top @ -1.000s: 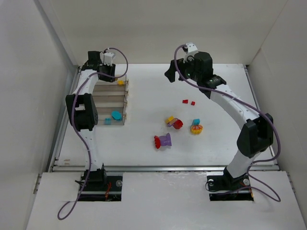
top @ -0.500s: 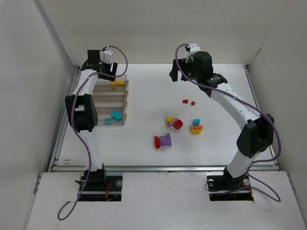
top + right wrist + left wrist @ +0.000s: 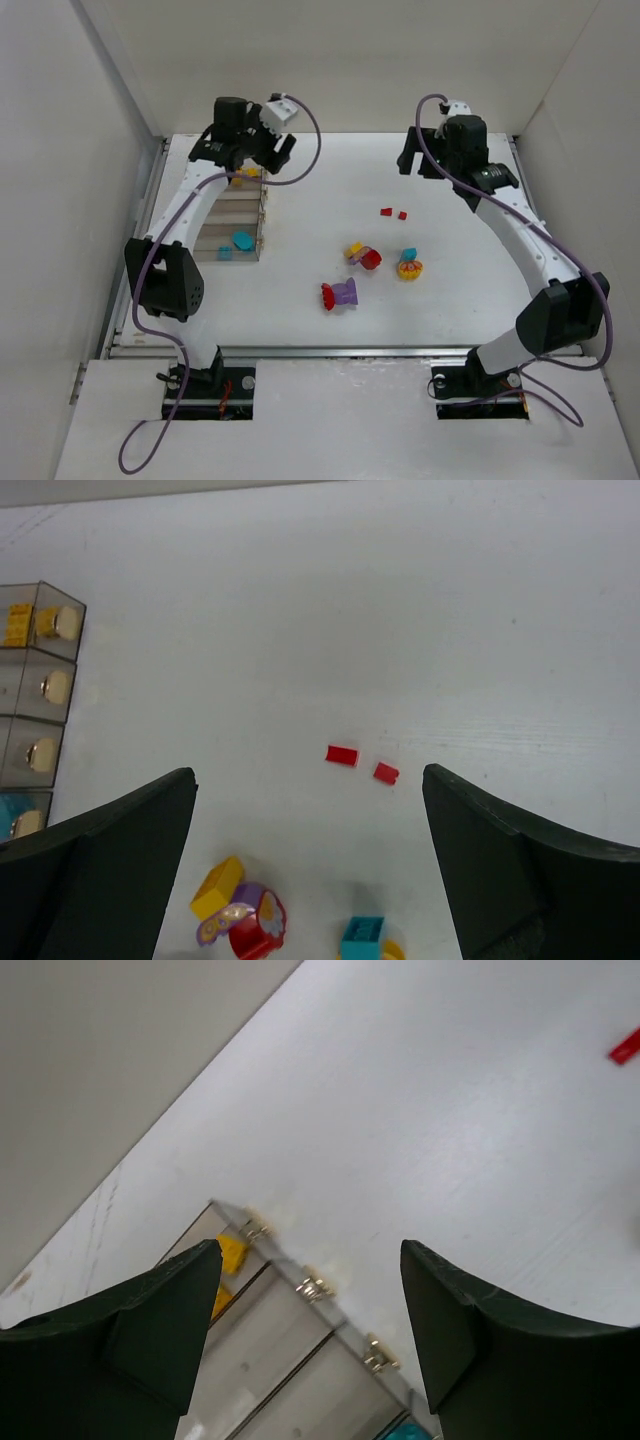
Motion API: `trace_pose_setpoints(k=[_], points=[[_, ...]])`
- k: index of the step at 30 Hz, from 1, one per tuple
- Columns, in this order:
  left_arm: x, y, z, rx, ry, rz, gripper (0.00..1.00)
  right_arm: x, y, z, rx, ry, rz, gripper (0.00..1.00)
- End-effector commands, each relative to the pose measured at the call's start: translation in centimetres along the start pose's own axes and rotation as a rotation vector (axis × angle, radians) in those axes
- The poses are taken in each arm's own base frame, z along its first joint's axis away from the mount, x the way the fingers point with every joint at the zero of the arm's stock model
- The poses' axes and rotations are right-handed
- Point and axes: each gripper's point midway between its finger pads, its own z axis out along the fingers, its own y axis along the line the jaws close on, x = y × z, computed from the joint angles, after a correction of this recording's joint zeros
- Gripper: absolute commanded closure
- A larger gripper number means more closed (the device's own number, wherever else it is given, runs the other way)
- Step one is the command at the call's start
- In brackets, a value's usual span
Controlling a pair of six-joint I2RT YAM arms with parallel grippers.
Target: Sort the legos into containers by color
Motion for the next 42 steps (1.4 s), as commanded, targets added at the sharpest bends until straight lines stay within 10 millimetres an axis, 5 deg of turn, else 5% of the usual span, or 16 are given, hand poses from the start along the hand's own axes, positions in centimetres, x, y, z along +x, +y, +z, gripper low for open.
trace_pose_setpoints(k=[1, 5, 16, 24, 28, 42], points=[[-0.8, -5.1, 0.2, 0.161, -0.008, 0.045, 0.31, 5.3, -1.0, -1.2, 0.047, 0.176, 0.037, 0.00], [-1.2, -8.2, 0.6, 0.229, -0.005, 0.016, 0.31, 11.7, -1.8, -1.8, 0.065, 0.363, 0.072, 0.00], [2.0, -11.4, -0.4, 0.275, 0.070, -0.031, 0.32, 20.1, -1.4, -2.2, 0.056, 0.597, 0.124, 0.00], [2.6, -11.6, -1.5, 0.259, 0.080, -0.042, 0.32, 23.1, -1.7, 0.1, 0.080, 0.676, 0.073, 0.14], [2.8, -11.7, -1.9, 0.248, 0.081, -0.049, 0.32, 23.3, -2.2, 0.3, 0.137, 0.681, 0.034, 0.39], [3.4, -11.8, -2.1, 0.243, 0.093, -0.051, 0.32, 24.2, -2.3, -0.5, 0.174, 0.723, -0.022, 0.33]])
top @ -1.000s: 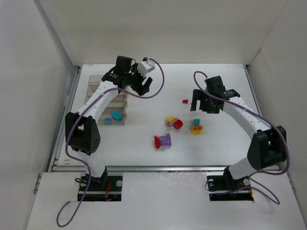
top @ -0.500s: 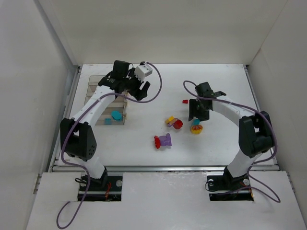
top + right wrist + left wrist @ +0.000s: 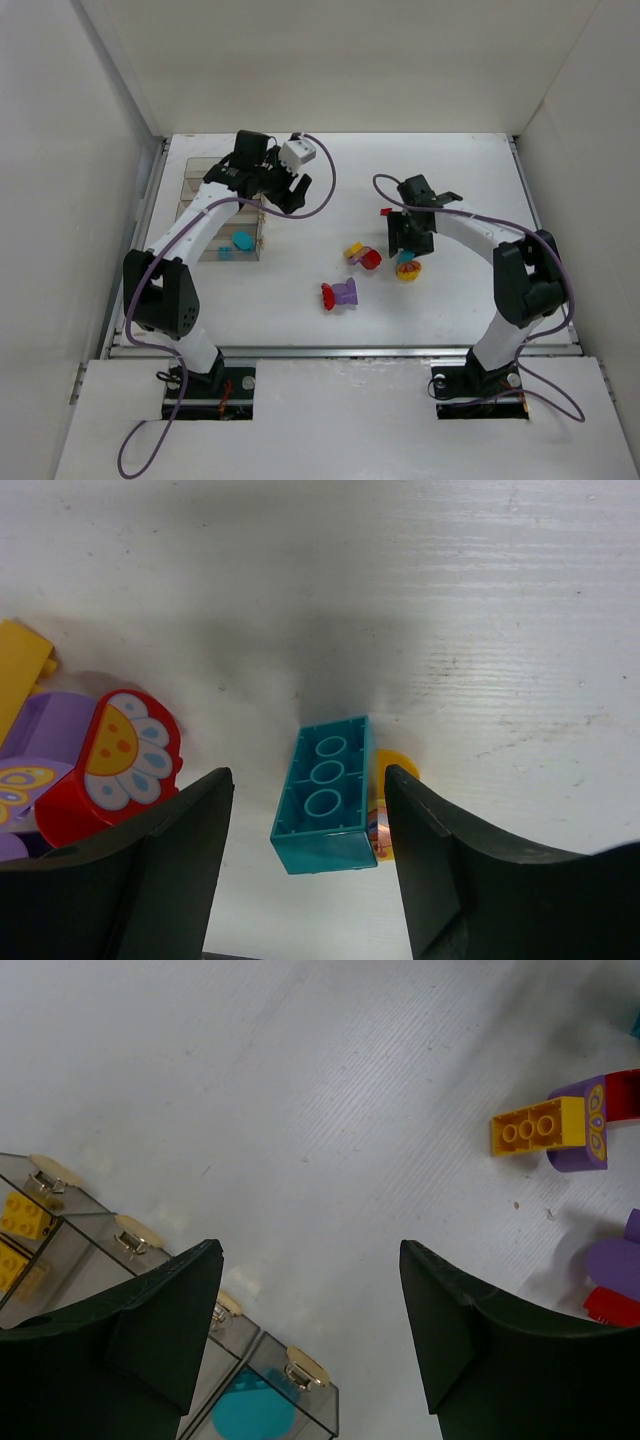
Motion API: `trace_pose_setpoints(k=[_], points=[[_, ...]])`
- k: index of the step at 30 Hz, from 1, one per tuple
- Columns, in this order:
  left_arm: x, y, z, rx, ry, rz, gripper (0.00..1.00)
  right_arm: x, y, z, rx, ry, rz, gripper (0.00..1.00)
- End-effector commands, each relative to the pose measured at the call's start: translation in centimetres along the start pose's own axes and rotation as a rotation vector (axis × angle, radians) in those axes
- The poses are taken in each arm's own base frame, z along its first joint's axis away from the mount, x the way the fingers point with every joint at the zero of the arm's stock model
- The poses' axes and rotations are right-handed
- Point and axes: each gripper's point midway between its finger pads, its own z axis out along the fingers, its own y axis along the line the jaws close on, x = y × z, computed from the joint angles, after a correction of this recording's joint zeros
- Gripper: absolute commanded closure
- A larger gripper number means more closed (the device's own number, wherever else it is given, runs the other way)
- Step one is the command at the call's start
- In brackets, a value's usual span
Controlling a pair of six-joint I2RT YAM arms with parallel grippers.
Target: Sort the legos into containers by color
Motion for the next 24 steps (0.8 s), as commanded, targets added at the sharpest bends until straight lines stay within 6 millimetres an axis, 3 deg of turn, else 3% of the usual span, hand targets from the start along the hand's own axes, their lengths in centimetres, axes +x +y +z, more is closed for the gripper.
trace_pose_setpoints(k=[1, 4, 8, 17, 18, 21, 22, 24], points=[[-1.1, -0.2, -1.2, -0.010, -0.038, 0.006, 0.32, -1.0, -0.3, -0.9, 0.033, -0.028, -0.005, 0.33], [-1.1, -0.2, -1.2, -0.010, -0.038, 0.006, 0.32, -0.7, -0.6, -0.8, 0.051, -0.007, -0.015, 0.35], [-1.5, -0.1, -1.3, -0.013, -0.046, 0.010, 0.32, -1.1, -0.6, -0.8, 0.060, -0.009, -0.015, 0.52], [-1.7, -0.1, -1.4, -0.013, -0.046, 0.010, 0.32, -0.6, -1.0, -1.5, 0.081, 0.007, -0.065, 0.52], [-1.7, -0.1, -1.4, -0.013, -0.046, 0.010, 0.32, -0.5, -0.8, -1.5, 0.068, 0.012, -0.065, 0.56], [-1.7, -0.1, -1.4, -0.013, -0.046, 0.010, 0.32, -0.6, -0.2, -1.6, 0.037, 0.014, -0.073, 0.94], [-1.5, -0.2, -1.5, -0.010, -0.037, 0.016, 0.32, -1.4, 0.3, -2.0, 0.021, -0.005, -0.073, 1.00], [-1.6, -0.1, -1.7, -0.009, -0.035, 0.038, 0.32, -2.4, 1.0, -2.9, -0.009, -0.033, -0.081, 1.00]])
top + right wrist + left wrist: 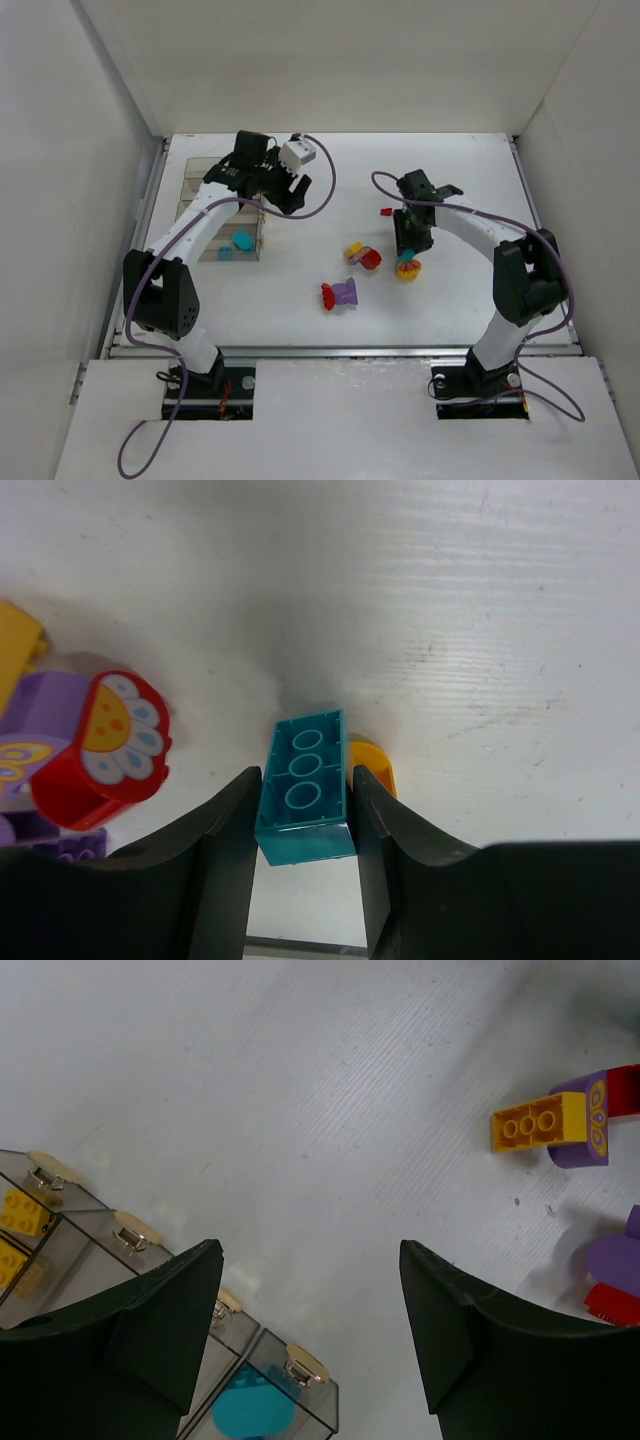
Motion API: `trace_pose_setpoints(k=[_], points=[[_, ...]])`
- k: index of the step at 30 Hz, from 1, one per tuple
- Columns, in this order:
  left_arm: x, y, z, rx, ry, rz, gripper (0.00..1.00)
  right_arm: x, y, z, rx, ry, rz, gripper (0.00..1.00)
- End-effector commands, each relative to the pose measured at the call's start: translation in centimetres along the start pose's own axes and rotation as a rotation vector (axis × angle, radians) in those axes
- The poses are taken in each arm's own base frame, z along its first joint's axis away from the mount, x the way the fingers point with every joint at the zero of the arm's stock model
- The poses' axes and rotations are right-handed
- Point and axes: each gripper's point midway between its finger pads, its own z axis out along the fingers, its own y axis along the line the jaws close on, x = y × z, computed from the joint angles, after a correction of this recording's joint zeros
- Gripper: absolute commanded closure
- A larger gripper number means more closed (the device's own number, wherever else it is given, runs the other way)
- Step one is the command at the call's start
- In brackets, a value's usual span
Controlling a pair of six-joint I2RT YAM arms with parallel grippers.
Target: Sort the legos into containers by color
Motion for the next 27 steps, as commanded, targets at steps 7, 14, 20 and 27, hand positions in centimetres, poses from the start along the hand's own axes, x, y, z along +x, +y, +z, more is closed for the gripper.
trace_pose_setpoints(k=[7, 14, 20, 27], points=[[-5.1, -1.7, -3.1, 0.048, -0.091, 0.114, 0.32, -9.0, 4.1, -8.5, -0.160, -0.299, 0.060, 1.00], [-12.5, -5.2, -5.4, 0.204, -0.279, 0.073, 0.19, -17.6, 7.9, -18.9, -0.412, -0.677, 0.229, 1.00], [-15.8, -8.4, -5.0, 0.372, -0.372, -0.088, 0.08, -20.3, 11.2, -26.3, -0.563, -0.890, 0.252, 1.00], [-17.2, -9.6, -3.3, 0.432, -0.393, -0.189, 0.02, -20.0, 14.0, -28.5, -0.616, -0.942, 0.237, 1.00]])
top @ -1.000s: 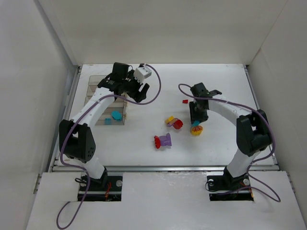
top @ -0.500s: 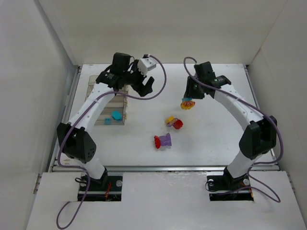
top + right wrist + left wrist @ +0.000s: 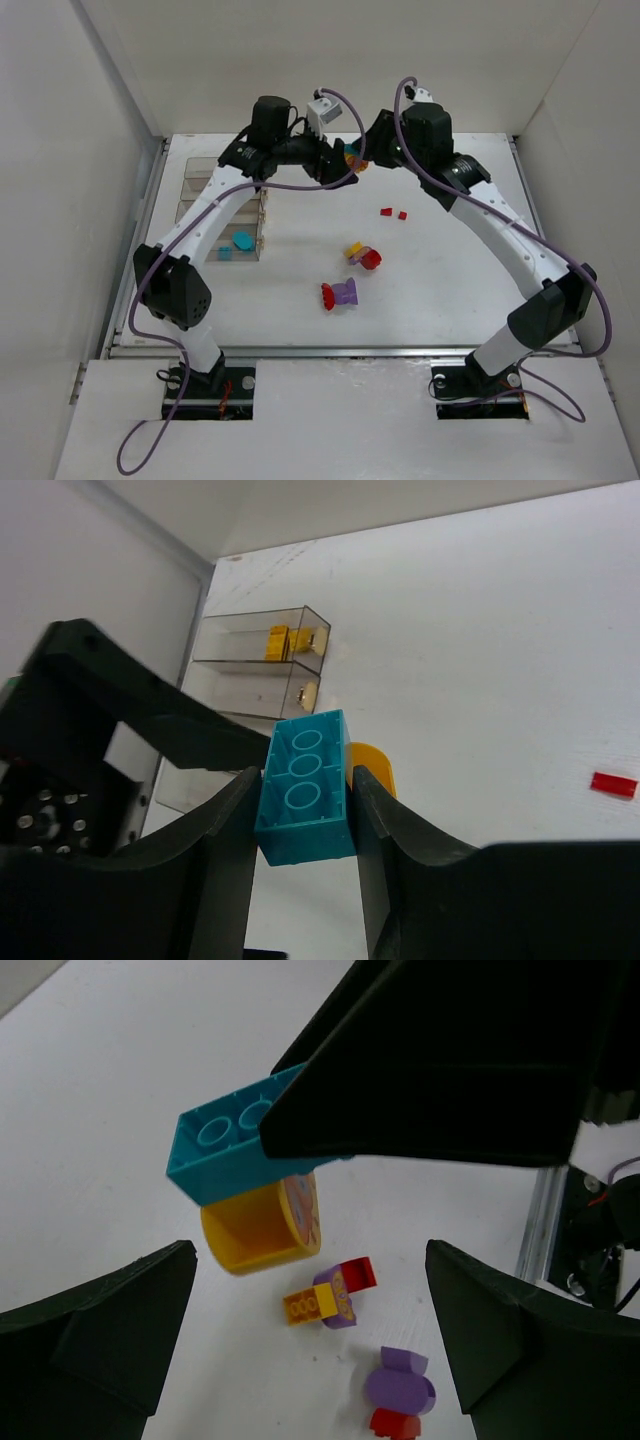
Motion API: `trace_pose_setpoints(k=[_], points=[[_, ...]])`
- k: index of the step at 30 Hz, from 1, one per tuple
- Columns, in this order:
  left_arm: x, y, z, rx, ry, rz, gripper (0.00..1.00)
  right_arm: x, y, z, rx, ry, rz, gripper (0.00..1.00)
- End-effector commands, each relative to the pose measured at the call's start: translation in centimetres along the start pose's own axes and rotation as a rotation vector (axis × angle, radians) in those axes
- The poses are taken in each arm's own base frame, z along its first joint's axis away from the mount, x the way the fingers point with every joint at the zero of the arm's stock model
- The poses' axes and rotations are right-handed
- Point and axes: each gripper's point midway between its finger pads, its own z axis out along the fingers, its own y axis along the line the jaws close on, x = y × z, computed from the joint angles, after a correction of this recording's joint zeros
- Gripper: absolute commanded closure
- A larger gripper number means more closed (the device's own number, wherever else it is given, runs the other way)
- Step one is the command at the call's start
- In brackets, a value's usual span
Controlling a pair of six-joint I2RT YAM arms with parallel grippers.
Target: Sort the legos into containers by color
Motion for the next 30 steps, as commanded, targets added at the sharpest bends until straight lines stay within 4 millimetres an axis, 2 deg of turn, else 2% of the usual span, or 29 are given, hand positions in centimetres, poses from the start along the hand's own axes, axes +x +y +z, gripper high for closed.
trace_pose_setpoints(k=[1, 2, 5, 7, 8, 9, 12, 13, 18, 23, 25, 26, 28, 30], points=[[-2.5, -1.6, 0.4, 0.060, -0.076, -0.045, 0.02, -3.4, 3.3, -1.3, -0.079, -0.122, 0.032, 1.00], [-2.5, -1.7, 0.6, 0.048, -0.075, -0.053, 0.02, -3.4, 3.3, -1.3, -0.079, -0.122, 0.032, 1.00], [-1.9, 0.0, 1.2, -0.018, -0.065, -0.067, 0.04, -2.9, 4.1, -1.4, -0.096, -0.111, 0.037, 1.00], [-2.4, 0.2, 0.9, -0.050, -0.065, -0.080, 0.10, -3.1, 4.3, -1.4, -0.101, -0.118, 0.037, 1.00], [-1.7, 0.7, 1.2, -0.060, -0.050, -0.094, 0.15, -3.1, 4.3, -1.4, -0.101, -0.118, 0.037, 1.00], [-1.9, 0.6, 1.1, -0.060, -0.049, -0.085, 0.27, -3.1, 4.3, -1.4, -0.101, -0.118, 0.037, 1.00], [-1.7, 0.6, 1.1, -0.061, -0.042, -0.091, 0.51, -2.9, 4.5, -1.3, -0.116, -0.118, 0.037, 1.00], [-1.7, 0.8, 1.1, -0.073, -0.043, -0.091, 0.67, -2.9, 4.5, -1.3, -0.117, -0.118, 0.037, 1.00], [-1.4, 1.7, 1.3, -0.113, -0.039, -0.117, 1.00, -2.3, 4.3, -0.8, -0.119, -0.103, 0.035, 1.00], [0.3, 1.7, 1.2, -0.115, 0.018, -0.112, 1.00, -2.8, 3.5, -0.9, -0.075, -0.135, 0.039, 1.00], [2.0, 1.9, 1.2, -0.114, 0.064, -0.121, 1.00, -2.9, 3.0, -0.8, -0.049, -0.143, 0.041, 1.00], [1.8, 1.7, 0.9, -0.113, 0.065, -0.082, 1.00, -3.4, 2.3, -0.8, -0.031, -0.156, 0.044, 1.00], [3.3, 1.5, 0.6, -0.111, 0.105, -0.079, 1.00, -3.6, 1.3, -0.6, -0.001, -0.166, 0.048, 1.00], [3.9, 1.8, -0.1, -0.144, 0.123, -0.039, 1.00, -4.3, -0.3, -0.1, 0.039, -0.183, 0.055, 1.00]])
